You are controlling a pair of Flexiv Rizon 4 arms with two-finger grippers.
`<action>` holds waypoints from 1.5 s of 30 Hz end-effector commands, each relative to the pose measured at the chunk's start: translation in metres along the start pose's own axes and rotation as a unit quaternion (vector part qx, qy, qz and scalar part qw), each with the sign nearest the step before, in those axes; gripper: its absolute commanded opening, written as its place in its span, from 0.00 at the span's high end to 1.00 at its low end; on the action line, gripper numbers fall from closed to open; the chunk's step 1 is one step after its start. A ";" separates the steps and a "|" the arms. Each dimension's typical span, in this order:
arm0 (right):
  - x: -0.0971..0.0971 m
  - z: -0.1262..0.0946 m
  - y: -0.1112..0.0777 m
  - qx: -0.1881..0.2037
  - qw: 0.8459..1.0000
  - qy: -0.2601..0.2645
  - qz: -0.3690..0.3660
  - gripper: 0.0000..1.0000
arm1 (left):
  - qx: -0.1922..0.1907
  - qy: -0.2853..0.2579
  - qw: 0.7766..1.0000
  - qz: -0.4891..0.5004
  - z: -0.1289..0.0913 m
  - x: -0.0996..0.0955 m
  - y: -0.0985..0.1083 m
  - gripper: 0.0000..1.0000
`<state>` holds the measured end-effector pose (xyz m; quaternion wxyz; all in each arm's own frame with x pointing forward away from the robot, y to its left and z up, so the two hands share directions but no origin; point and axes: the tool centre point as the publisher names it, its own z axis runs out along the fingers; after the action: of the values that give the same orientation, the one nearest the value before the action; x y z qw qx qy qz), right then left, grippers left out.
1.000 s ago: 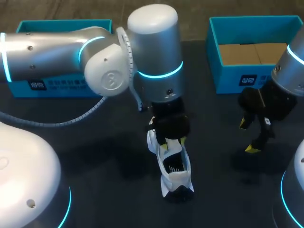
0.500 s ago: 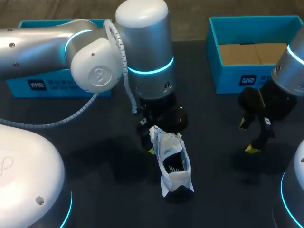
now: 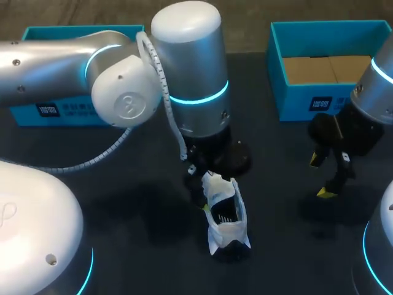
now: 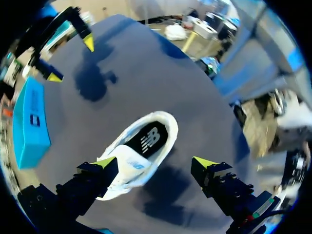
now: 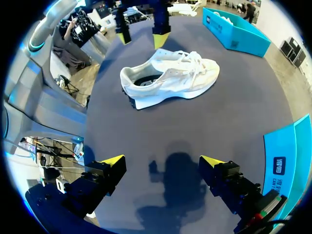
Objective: Take the shoe out of the shoebox, open the shoe tongue, remove and reinsert the insole, then place the shoe into the shoebox
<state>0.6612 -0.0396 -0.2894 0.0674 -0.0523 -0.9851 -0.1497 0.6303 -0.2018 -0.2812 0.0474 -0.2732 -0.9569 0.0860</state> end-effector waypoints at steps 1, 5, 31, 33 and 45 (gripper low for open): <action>0.000 0.001 0.000 0.001 1.000 0.000 0.000 0.00 | -0.005 -0.010 1.000 -0.029 -0.003 0.006 -0.002 0.00; 0.000 0.001 0.000 0.001 1.000 0.000 0.000 0.00 | -0.005 -0.010 1.000 -0.029 -0.003 0.006 -0.002 0.00; 0.000 0.001 0.000 0.001 1.000 0.000 0.000 0.00 | -0.008 -0.039 0.976 -0.215 -0.008 0.047 -0.040 0.00; 0.000 0.001 0.000 0.001 1.000 0.000 0.000 0.00 | -0.006 -0.037 0.975 -0.220 -0.006 0.050 -0.044 0.00; 0.000 0.001 0.000 0.001 1.000 0.000 0.000 0.00 | -0.012 -0.039 0.961 -0.273 0.020 0.046 -0.054 0.00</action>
<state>0.6612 -0.0396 -0.2894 0.0673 -0.0524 -0.9851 -0.1497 0.5598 -0.2162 -0.2793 0.0256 0.0017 -0.9971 0.0721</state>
